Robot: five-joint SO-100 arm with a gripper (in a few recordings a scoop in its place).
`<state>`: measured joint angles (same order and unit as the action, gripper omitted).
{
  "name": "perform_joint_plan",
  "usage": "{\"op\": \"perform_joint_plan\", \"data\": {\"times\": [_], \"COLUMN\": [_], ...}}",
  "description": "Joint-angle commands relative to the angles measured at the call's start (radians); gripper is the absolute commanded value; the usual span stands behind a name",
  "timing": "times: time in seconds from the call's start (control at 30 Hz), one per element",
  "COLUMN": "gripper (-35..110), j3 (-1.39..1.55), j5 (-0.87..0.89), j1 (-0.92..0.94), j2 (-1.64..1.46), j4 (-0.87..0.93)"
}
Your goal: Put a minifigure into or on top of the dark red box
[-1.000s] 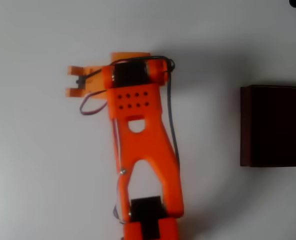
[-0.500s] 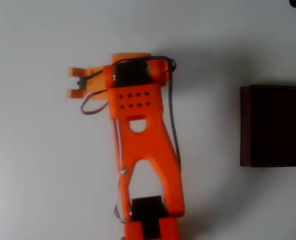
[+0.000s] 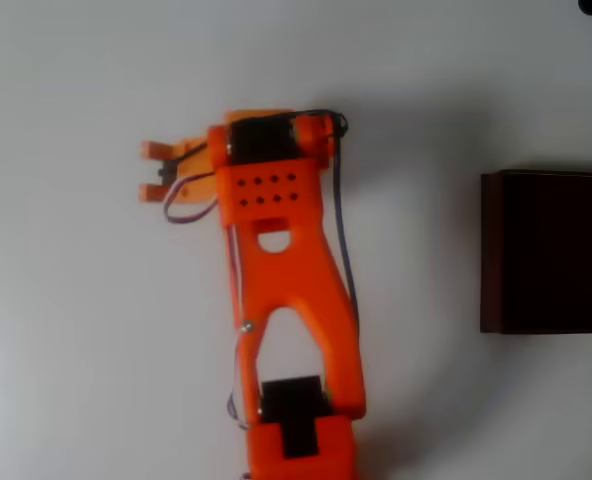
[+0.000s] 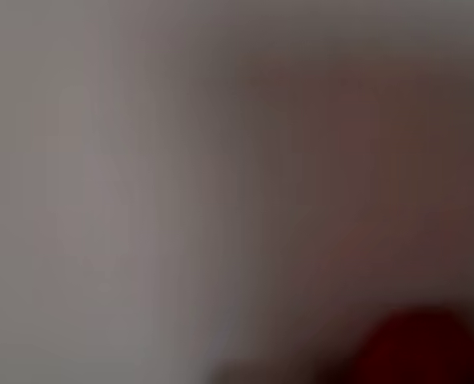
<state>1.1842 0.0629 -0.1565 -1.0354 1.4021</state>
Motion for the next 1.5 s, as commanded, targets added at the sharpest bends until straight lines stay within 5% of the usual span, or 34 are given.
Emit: {"op": "perform_joint_plan", "data": {"times": [0.0, 1.47], "gripper": [20, 6], "j3": [-0.034, -0.179], "j5": [0.005, -0.009], "j1": [-0.012, -0.005], "j2": [-0.026, 0.124], "j4": [0.005, 0.063]}}
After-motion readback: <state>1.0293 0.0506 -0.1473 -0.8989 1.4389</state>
